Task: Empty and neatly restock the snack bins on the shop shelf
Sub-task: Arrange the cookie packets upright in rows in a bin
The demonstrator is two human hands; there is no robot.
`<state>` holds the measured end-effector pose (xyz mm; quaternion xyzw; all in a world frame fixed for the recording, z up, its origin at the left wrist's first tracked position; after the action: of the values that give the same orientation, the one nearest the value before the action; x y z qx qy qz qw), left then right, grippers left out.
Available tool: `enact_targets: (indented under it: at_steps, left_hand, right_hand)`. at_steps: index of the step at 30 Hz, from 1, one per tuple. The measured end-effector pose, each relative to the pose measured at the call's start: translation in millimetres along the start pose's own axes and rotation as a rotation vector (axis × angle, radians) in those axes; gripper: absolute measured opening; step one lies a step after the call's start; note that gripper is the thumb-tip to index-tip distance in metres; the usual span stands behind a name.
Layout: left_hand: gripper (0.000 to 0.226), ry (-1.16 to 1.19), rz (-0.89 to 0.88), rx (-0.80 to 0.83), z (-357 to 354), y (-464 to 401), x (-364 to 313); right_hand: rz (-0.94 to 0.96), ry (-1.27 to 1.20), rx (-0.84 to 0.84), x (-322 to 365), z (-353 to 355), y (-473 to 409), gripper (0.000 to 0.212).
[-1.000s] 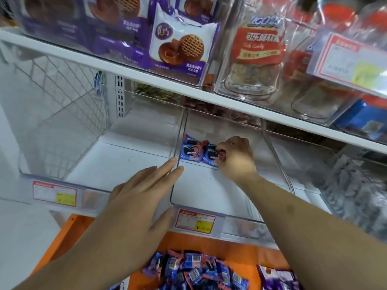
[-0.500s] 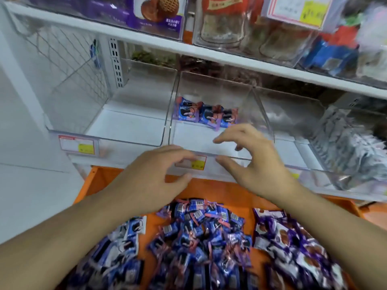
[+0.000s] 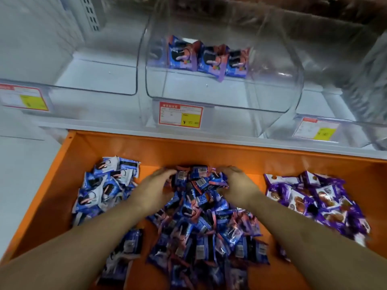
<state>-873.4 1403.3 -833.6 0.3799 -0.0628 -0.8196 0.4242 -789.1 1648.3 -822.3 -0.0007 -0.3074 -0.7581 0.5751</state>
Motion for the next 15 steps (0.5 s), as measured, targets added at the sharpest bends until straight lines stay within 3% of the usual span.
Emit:
enact_targets:
  at_steps: [6,9,15]
  left_hand:
    - [0.078,-0.029,0.106,-0.013,-27.9,-54.2,42.6]
    - [0.062,-0.011,0.130,-0.072,-31.0,-62.5,42.0]
    - [0.042,-0.023,0.151,-0.093,-24.4,-42.1,36.8]
  right_hand:
    - [-0.014,-0.072,-0.074,-28.5,-34.1,-32.4,0.064]
    - [-0.030,-0.078,-0.150,-33.0,-33.5,-32.2,0.046]
    - [-0.050,-0.137,-0.165,-29.6,-15.2,-14.5,0.032]
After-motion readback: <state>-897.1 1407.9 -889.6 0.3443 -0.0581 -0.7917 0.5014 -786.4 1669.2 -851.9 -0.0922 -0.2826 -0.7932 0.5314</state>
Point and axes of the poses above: each hand's wrist, its own y-axis away from the middle knuckle, its own z-axis out of the back of the hand, x = y × z, the point moved 6 cm from there along -y, towards the middle knuckle, and after that the axes turned 5 degrees about x, right-handed, at the moved point
